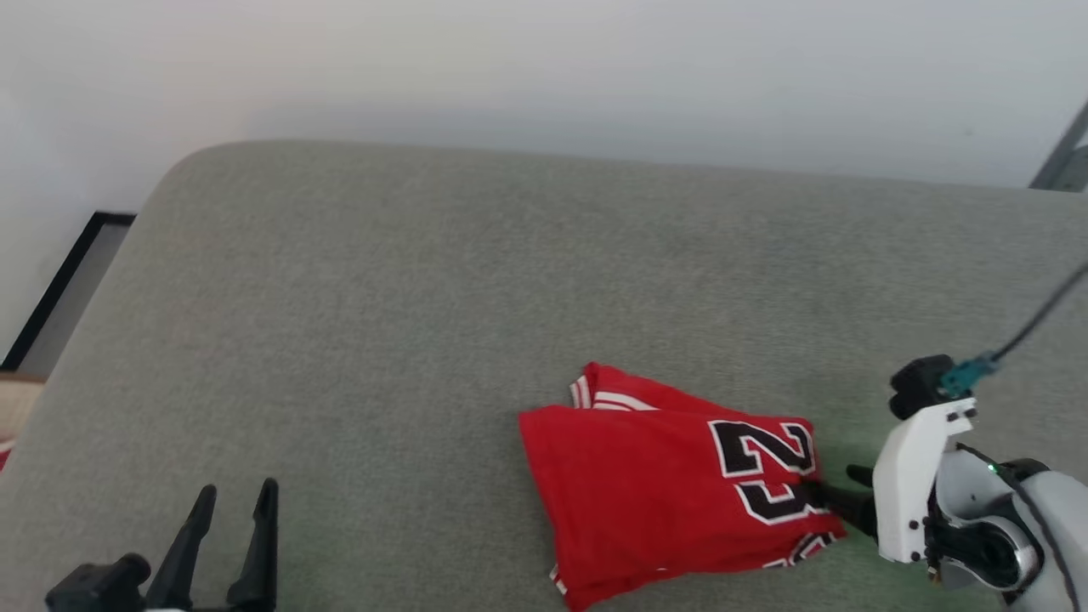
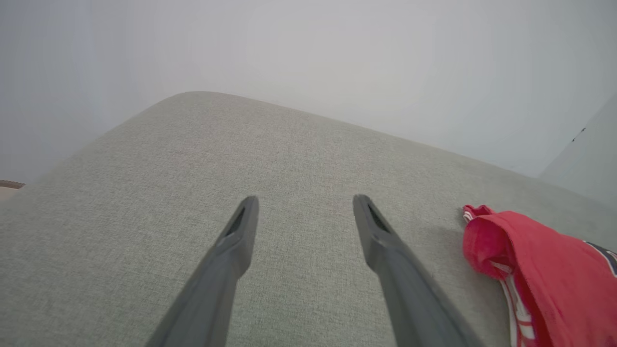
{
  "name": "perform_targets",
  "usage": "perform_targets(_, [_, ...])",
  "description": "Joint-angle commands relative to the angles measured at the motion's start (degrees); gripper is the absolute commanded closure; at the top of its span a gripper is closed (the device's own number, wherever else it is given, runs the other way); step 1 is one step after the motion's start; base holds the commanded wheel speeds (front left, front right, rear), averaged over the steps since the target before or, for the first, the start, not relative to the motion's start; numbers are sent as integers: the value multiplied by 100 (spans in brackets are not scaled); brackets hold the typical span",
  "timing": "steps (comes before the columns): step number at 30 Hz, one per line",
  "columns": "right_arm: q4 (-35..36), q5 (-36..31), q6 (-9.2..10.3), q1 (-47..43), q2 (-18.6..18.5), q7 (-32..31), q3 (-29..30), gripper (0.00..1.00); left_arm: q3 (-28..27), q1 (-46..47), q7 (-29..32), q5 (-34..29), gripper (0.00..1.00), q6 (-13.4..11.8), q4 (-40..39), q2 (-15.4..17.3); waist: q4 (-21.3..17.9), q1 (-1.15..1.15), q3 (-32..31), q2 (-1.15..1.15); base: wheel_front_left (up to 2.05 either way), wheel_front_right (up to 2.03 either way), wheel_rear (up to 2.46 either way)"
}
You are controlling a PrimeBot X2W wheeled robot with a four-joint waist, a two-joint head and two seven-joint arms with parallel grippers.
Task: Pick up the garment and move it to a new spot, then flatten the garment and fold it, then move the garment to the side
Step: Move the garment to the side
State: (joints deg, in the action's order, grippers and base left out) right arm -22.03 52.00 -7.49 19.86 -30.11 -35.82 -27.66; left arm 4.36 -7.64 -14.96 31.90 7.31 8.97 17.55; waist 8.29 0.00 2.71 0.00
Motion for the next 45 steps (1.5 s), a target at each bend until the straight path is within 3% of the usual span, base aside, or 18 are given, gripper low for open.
perform_targets(1, [-26,3,0,53,28,-51,-35,0,7,71,-29,47,0,13,12,4,75,0,62,0,0,0,0])
perform_targets(11, [-837,72,0,411,515,-840,-500,3,228,322,-29,121,0,13,136,-1,335,0,237,0,0,0,0])
perform_targets(12, [-858,85,0,418,524,-822,-533,73,250,332,-29,128,0,13,155,-2,346,0,239,0,0,0,0])
perform_targets(13, [-867,112,-1,435,520,-805,-557,100,267,357,-29,140,0,13,171,0,353,0,245,0,0,0,0])
perform_targets(21, [-633,101,2,715,26,-487,-420,100,304,563,-29,146,0,13,195,25,201,0,317,0,0,0,0])
perform_targets(30, [-399,-15,2,1037,-595,-310,-45,100,368,884,-28,-8,0,13,73,28,-236,0,504,0,0,0,0])
perform_targets(39, [-589,-342,1,1564,-1253,-72,501,100,758,1494,-29,-86,0,13,103,119,-780,0,802,0,0,0,0])
perform_targets(45, [-823,-690,1,1893,-1480,120,759,100,1085,1945,-29,-103,0,13,138,174,-1026,0,998,0,0,0,0])
